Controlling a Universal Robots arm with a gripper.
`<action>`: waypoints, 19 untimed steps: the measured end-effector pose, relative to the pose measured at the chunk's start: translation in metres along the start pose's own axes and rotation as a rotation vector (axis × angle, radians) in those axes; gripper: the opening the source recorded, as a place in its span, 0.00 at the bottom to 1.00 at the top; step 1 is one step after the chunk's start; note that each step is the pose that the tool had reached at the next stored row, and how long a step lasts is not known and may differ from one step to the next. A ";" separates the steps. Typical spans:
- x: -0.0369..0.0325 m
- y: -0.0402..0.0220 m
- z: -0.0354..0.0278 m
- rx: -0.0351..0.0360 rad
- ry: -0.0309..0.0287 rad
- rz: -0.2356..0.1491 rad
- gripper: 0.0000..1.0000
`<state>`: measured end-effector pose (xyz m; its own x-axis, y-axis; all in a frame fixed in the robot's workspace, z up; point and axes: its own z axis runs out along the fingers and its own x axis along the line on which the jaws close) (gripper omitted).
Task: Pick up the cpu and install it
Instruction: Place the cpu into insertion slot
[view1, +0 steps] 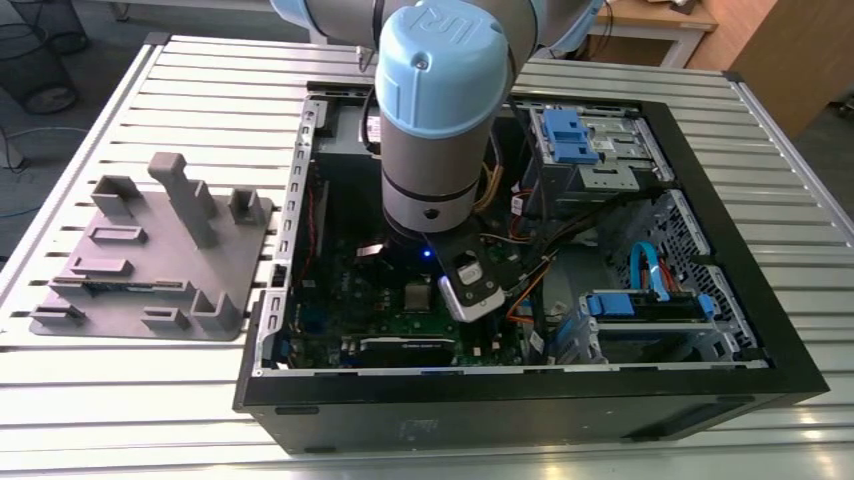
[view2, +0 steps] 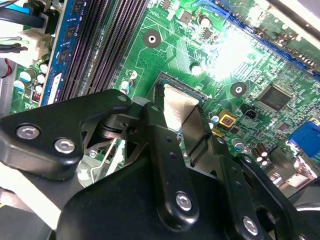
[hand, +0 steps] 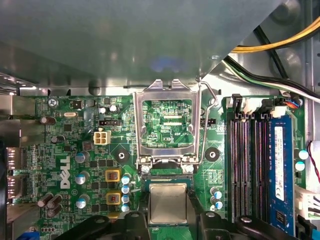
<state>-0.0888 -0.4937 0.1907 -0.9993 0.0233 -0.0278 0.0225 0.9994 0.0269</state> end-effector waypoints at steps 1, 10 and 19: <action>0.0000 0.0000 0.0001 -0.0001 0.0001 0.000 0.40; -0.0001 0.0002 -0.0073 0.0003 0.0005 0.001 0.46; -0.0001 -0.0002 -0.0074 0.0003 0.0005 0.001 0.46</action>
<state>-0.0889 -0.4940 0.1981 -0.9993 0.0242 -0.0273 0.0235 0.9994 0.0266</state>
